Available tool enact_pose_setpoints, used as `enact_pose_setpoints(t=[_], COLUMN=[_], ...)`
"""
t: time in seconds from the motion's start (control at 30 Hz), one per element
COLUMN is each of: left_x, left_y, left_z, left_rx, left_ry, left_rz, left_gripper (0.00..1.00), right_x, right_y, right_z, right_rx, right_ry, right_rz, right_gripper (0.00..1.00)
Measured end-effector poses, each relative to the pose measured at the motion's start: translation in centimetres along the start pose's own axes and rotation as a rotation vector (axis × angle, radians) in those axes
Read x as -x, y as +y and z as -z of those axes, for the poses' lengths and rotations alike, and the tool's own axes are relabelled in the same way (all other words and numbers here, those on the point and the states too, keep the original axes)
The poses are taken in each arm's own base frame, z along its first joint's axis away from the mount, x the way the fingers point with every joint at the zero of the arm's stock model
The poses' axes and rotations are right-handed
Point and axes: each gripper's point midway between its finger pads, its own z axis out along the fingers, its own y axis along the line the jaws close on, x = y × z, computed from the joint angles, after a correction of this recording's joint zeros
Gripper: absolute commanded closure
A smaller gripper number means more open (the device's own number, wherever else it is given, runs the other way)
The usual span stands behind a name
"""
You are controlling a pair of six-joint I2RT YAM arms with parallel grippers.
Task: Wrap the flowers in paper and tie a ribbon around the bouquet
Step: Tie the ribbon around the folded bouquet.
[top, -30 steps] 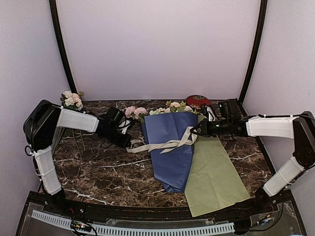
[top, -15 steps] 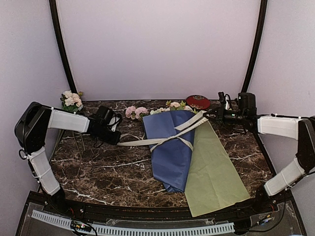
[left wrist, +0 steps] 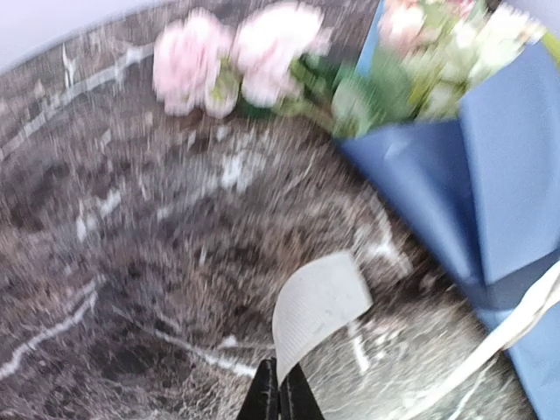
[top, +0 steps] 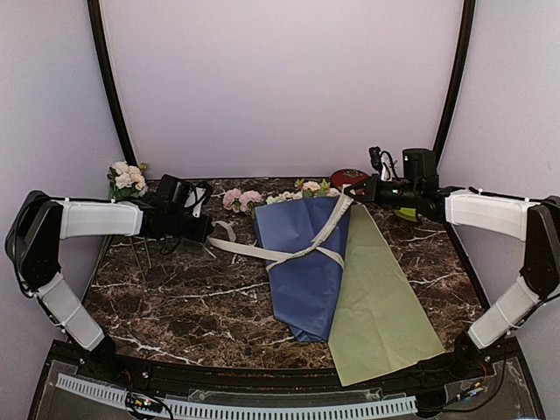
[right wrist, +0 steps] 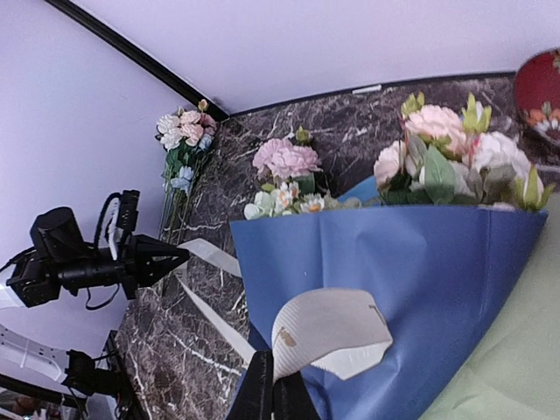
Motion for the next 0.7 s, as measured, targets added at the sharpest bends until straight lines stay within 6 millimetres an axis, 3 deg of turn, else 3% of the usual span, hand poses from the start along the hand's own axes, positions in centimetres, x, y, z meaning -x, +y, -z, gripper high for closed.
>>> enact_pose_setpoints(t=[0.1, 0.3, 0.37, 0.5, 0.7], left_x=[2.8, 6.7, 8.2, 10.4, 10.6], left_y=[-2.0, -11.4, -13.8, -15.5, -16.2], left_z=[1.7, 4.9, 6.0, 7.5, 7.0], left_rx=[-0.028, -0.162, -0.207, -0.24, -0.249], left_ry=[-0.109, -0.276, -0.33, -0.408, -0.413], left_rz=[-0.037, -0.218, -0.253, -0.284, -0.297], left_gripper=[1.0, 1.0, 1.0, 1.0, 1.0], right_x=[1.4, 2.3, 2.7, 3.0, 3.2], right_y=[1.6, 6.5, 7.8, 9.2, 10.2], right_z=[-1.0, -2.4, -2.5, -2.6, -2.6], right_rx=[-0.005, 0.047, 0.067, 0.088, 0.104], right_ry=[-0.025, -0.046, -0.06, -0.075, -0.08], right_rz=[0.074, 0.218, 0.253, 0.3, 0.332], right_gripper=[1.0, 1.0, 1.0, 1.0, 1.0])
